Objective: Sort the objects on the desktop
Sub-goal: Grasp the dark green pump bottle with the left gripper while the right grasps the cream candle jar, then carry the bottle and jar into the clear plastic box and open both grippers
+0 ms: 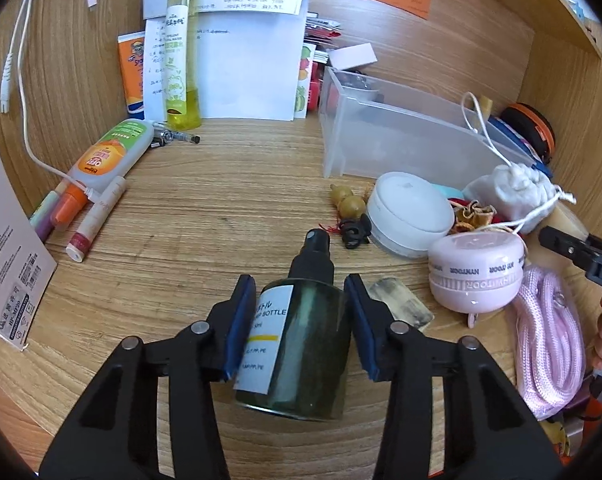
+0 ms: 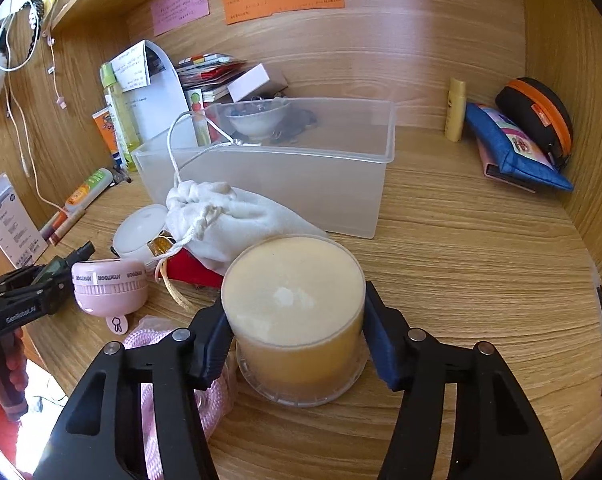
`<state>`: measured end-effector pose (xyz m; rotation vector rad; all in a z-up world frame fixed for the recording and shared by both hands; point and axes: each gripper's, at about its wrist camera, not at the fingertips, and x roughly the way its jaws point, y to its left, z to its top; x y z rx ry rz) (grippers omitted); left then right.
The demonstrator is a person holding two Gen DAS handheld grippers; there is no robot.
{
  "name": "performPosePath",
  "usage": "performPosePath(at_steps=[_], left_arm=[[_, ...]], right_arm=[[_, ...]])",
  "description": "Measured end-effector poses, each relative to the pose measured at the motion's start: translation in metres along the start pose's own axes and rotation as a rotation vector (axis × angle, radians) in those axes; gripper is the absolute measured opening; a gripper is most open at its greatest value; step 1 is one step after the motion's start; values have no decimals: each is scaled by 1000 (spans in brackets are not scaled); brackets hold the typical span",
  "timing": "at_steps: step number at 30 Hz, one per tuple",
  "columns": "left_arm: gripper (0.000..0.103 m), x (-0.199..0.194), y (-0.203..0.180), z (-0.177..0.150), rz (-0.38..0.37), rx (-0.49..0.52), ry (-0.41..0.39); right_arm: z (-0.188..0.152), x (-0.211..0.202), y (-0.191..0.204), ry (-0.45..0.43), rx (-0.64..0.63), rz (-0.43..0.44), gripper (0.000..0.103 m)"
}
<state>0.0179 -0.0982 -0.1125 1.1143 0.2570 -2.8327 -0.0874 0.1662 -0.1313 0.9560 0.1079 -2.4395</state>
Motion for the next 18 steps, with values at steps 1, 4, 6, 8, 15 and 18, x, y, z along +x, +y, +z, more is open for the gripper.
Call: performPosePath(at_steps=[1, 4, 6, 8, 15, 18], left_arm=[[45, 0, 1, 0, 1, -5, -1], [45, 0, 3, 1, 11, -19, -5], [43, -2, 4, 2, 15, -21, -11], [41, -4, 4, 4, 18, -21, -14], [41, -10, -3, 18, 18, -12, -52], [41, -15, -6, 27, 10, -3, -74]], right_arm=[[0, -1, -2, 0, 7, 6, 55], [-1, -5, -10, 1, 29, 17, 54], [-1, -8, -15, -5, 45, 16, 54], [-1, -12, -20, -11, 55, 16, 54], [10, -31, -32, -68, 66, 7, 54], [17, -38, -35, -89, 56, 0, 54]])
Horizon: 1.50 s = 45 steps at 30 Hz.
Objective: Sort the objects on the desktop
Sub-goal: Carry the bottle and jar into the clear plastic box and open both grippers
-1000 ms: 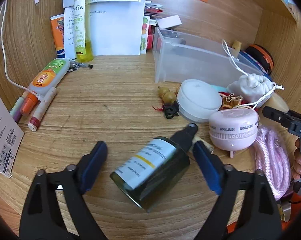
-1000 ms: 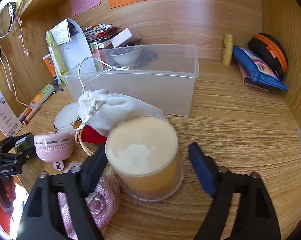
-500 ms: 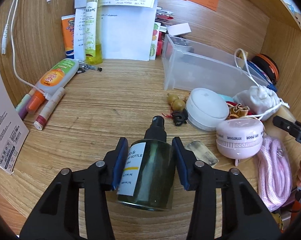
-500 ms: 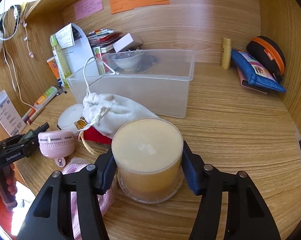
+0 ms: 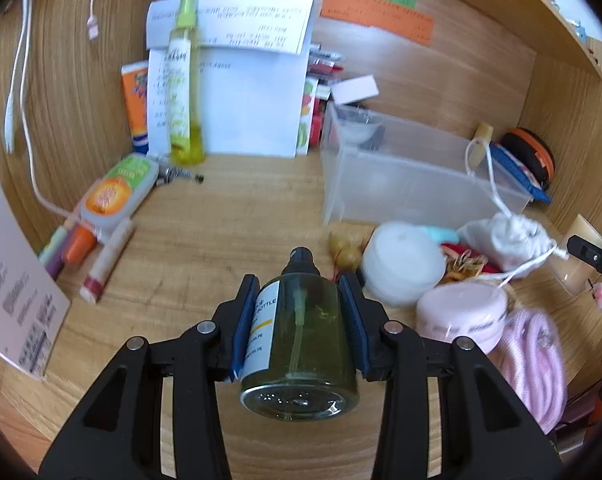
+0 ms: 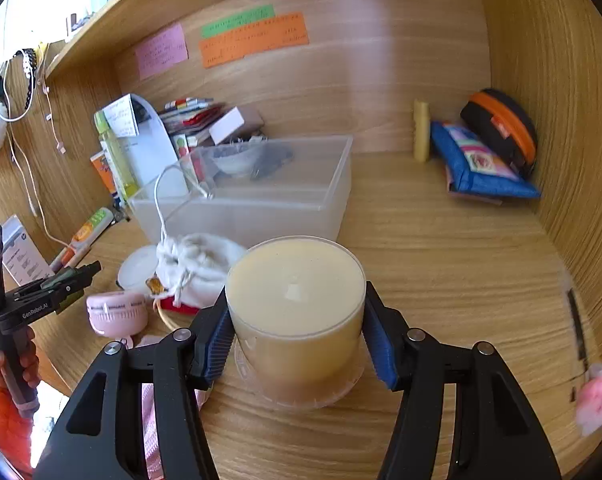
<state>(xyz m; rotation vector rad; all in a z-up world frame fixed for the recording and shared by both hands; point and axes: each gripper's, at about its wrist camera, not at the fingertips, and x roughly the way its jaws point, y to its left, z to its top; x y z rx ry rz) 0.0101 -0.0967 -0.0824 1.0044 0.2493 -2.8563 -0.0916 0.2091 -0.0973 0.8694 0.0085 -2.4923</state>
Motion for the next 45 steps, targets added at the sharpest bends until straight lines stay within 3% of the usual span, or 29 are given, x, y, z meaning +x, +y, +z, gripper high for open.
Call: performPosePath(at_steps=[13, 27, 38, 45], left_arm=[[41, -11, -24, 67, -30, 70, -122], [41, 25, -45, 140, -162, 67, -121], [41, 91, -74, 172, -187, 56, -52], [41, 128, -82, 161, -180, 84, 38]], right_arm=[[51, -8, -4, -88, -62, 14, 54], [113, 26, 13, -132, -126, 78, 54], [148, 101, 32, -44, -117, 90, 54], [129, 135, 27, 66, -125, 84, 54]])
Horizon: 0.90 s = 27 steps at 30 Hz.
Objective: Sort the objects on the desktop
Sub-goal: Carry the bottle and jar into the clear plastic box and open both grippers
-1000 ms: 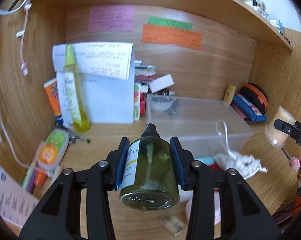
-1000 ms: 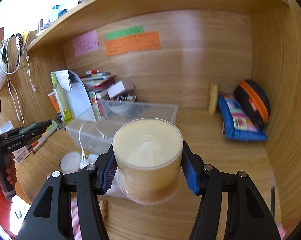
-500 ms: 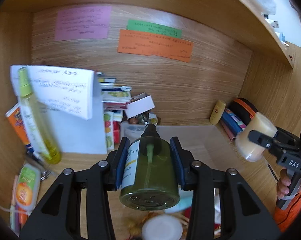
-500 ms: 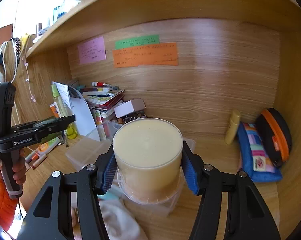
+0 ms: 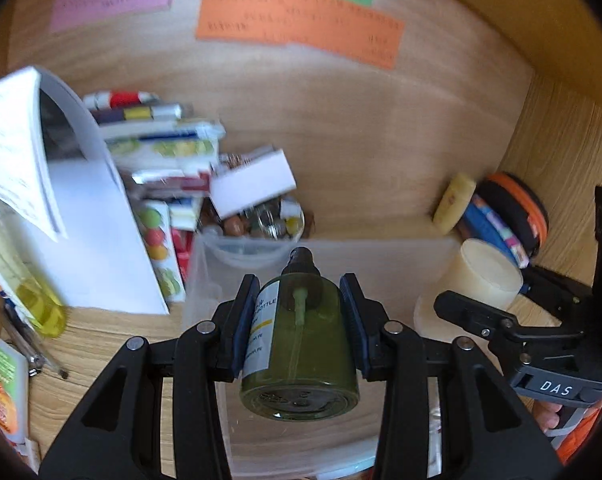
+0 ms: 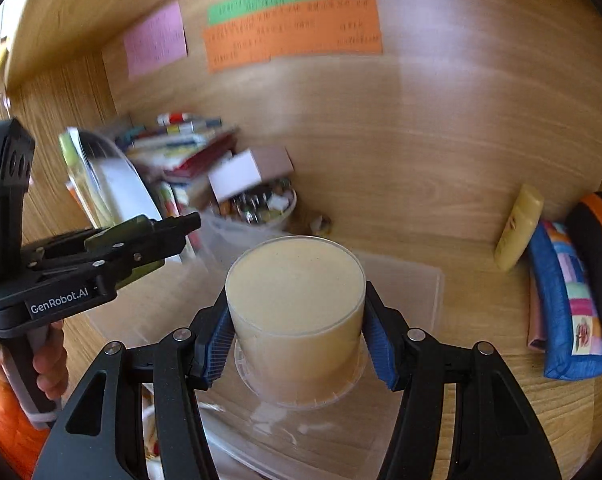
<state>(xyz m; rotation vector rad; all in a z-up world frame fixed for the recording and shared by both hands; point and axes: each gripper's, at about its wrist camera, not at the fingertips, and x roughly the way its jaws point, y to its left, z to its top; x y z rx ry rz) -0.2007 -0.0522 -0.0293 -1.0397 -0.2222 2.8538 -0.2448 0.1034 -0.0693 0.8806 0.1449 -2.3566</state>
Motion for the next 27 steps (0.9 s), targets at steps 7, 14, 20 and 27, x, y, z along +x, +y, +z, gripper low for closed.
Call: performPosePath(at_steps=[7, 14, 20, 27], left_arm=[[41, 17, -1, -9, 34, 18, 48], [41, 25, -7, -14, 63, 51, 70], [41, 28, -17, -17, 114, 109, 75], [46, 27, -16, -18, 98, 113, 78]], right_arm=[[-7, 15, 1, 53, -5, -9, 54], [-11, 26, -2, 97, -11, -36, 54], [-15, 31, 4, 117, -53, -56, 54], [-17, 32, 16, 109, -107, -61, 53]])
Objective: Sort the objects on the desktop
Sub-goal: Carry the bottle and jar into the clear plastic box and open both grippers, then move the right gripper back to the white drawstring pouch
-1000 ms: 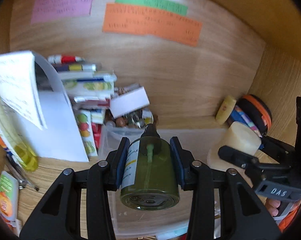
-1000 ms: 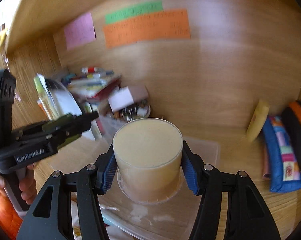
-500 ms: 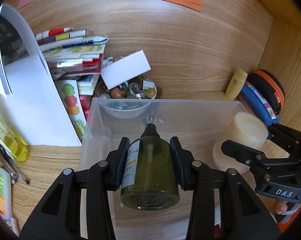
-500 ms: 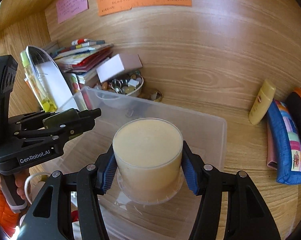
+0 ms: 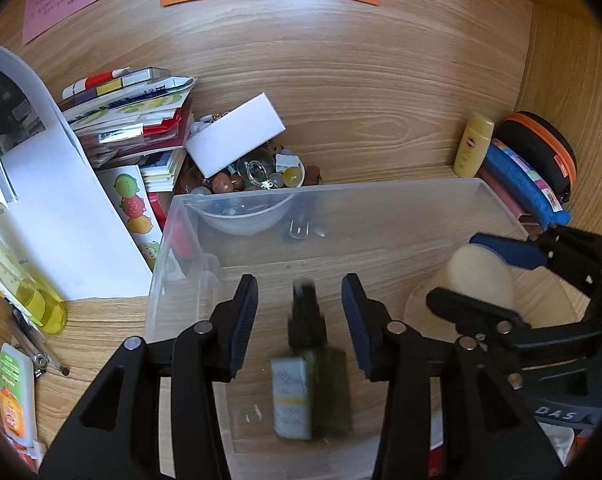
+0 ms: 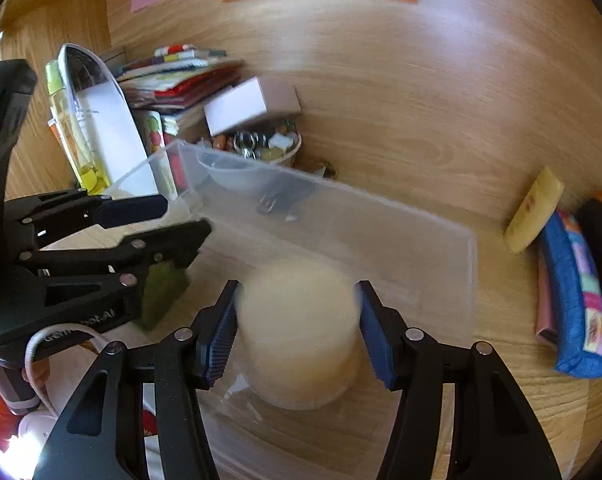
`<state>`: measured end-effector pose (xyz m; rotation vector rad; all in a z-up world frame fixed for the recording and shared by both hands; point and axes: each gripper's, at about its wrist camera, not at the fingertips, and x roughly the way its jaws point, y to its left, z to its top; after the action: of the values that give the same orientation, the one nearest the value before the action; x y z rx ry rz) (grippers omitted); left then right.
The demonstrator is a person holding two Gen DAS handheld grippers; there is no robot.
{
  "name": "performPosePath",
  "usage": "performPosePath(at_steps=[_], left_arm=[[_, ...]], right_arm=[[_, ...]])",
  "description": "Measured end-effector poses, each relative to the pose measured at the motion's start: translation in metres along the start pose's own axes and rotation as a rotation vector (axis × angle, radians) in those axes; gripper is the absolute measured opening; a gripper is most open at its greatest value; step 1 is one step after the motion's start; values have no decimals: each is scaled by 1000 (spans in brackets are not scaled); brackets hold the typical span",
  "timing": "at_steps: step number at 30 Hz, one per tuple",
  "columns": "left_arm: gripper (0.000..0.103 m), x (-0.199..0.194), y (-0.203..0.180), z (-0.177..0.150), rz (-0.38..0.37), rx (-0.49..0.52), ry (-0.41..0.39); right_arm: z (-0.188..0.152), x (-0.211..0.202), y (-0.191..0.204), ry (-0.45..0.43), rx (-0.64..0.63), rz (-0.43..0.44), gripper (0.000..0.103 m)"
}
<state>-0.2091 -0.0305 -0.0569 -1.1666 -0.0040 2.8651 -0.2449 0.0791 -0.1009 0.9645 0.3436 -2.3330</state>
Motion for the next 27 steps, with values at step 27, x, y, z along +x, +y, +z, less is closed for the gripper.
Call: performPosePath(at_steps=[27], left_arm=[[89, -66, 18, 19, -53, -47, -167]], right_arm=[[12, -74, -10, -225, 43, -46, 83]])
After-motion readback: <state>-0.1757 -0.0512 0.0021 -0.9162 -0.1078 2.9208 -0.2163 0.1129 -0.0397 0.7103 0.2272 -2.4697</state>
